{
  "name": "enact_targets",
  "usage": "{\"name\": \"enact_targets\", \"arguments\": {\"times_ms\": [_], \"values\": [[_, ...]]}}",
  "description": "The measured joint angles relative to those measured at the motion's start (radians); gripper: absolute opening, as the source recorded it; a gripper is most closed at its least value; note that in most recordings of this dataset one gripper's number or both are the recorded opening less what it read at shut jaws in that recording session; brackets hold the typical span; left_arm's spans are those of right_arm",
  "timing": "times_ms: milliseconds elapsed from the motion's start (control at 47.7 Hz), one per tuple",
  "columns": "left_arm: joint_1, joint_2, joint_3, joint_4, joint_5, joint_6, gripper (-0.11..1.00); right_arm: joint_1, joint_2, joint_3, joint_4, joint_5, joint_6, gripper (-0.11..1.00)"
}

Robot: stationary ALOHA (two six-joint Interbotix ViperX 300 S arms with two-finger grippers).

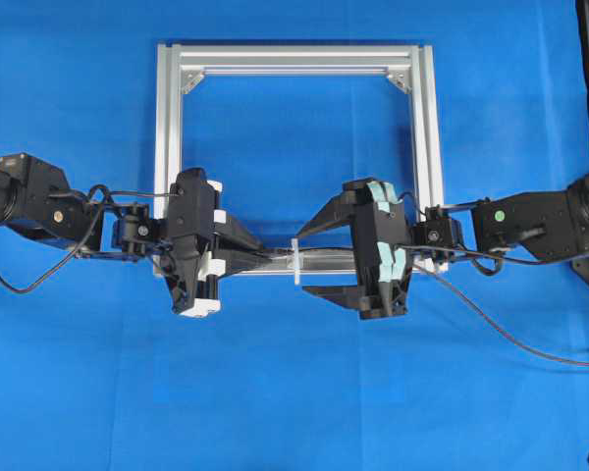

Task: Insert the wire through the string loop located in the center.
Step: 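Open the right gripper and pull the cable leftward with the left gripper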

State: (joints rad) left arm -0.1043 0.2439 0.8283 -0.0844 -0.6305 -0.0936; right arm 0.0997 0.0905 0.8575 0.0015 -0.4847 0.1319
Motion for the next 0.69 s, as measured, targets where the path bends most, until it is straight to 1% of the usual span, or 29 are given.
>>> {"name": "enact_targets", "arguments": {"times_ms": [147, 314, 482, 608, 691], "values": [[0.0, 0.0, 0.008, 0.0, 0.0, 0.0, 0.06, 0.0, 0.0, 0.0, 0.0, 0.0, 0.0, 0.95], [0.0, -0.014, 0.04, 0.0, -0.003, 0.0, 0.06, 0.002, 0.0, 0.0, 0.0, 0.002, 0.0, 0.95], [-0.003, -0.072, 0.103, 0.0, -0.005, -0.002, 0.06, 0.002, 0.0, 0.0, 0.0, 0.002, 0.0, 0.95], [-0.015, -0.14, 0.172, 0.0, -0.005, -0.005, 0.06, 0.003, 0.0, 0.0, 0.0, 0.002, 0.002, 0.95], [-0.018, -0.186, 0.229, -0.002, -0.003, -0.018, 0.06, 0.003, 0.0, 0.0, 0.0, 0.002, 0.003, 0.95]]}}
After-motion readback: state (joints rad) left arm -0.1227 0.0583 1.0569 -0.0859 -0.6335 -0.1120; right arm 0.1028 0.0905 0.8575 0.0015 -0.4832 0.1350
